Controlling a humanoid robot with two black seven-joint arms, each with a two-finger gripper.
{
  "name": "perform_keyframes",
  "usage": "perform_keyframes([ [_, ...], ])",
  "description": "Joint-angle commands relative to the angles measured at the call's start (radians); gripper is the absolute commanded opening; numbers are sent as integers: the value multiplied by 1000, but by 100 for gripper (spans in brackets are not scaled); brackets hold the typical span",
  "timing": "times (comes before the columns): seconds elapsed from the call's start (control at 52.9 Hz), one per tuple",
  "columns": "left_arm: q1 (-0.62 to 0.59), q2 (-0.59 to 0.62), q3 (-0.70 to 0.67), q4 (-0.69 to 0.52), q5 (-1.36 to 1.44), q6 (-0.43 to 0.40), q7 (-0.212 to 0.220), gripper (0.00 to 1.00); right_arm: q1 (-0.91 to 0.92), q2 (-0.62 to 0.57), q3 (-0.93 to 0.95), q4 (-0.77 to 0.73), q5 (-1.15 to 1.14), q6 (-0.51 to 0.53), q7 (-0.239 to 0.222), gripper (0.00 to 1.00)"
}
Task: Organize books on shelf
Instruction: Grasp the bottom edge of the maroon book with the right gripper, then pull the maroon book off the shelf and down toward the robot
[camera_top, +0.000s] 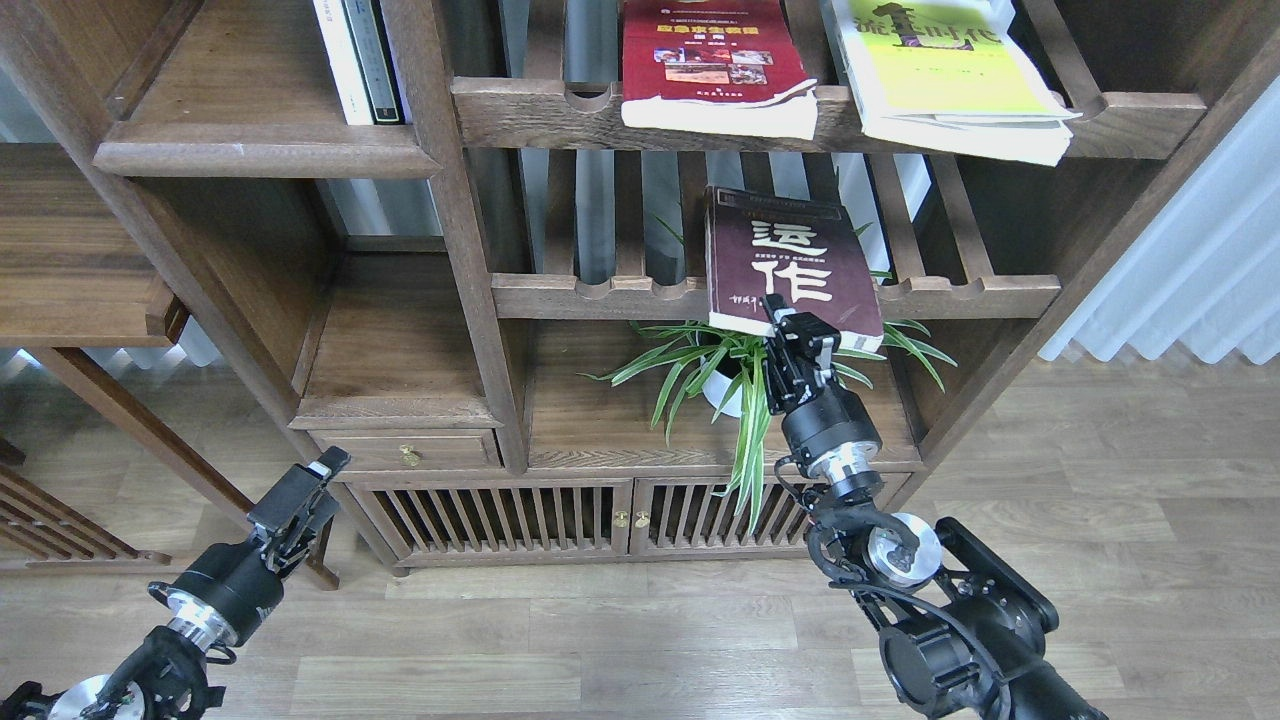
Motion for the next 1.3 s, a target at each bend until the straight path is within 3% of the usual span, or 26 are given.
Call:
perform_keyframes([
  [0.0, 57, -2, 8, -63, -17, 0, 0, 100, -95, 0, -28, 104, -14, 19, -27, 6],
  [0.17, 77, -11, 22, -69, -23, 0, 2, 100, -224, 0, -54, 148, -103, 19, -108, 6],
  [0.34, 74, -35, 3, -70, -149, 0, 5, 100, -297, 0, -97, 144, -178, 19, -147, 6],
  [0.435, 80, -29, 3, -92, -224, 0, 2, 100, -320, 0, -107, 141, -186, 19, -196, 6],
  [0.642, 83, 64, 190, -185, -427, 0, 6, 100, -340, 0, -140, 136, -189, 19, -262, 6],
  [0.907, 57, 80, 368, -182, -433, 0, 2, 100, -365, 0, -180, 130, -197, 19, -305, 6],
  [1.285, 66, 40, 388, -167, -436, 0, -6, 100, -392, 0, -228, 128, -244, 19, -319, 7],
])
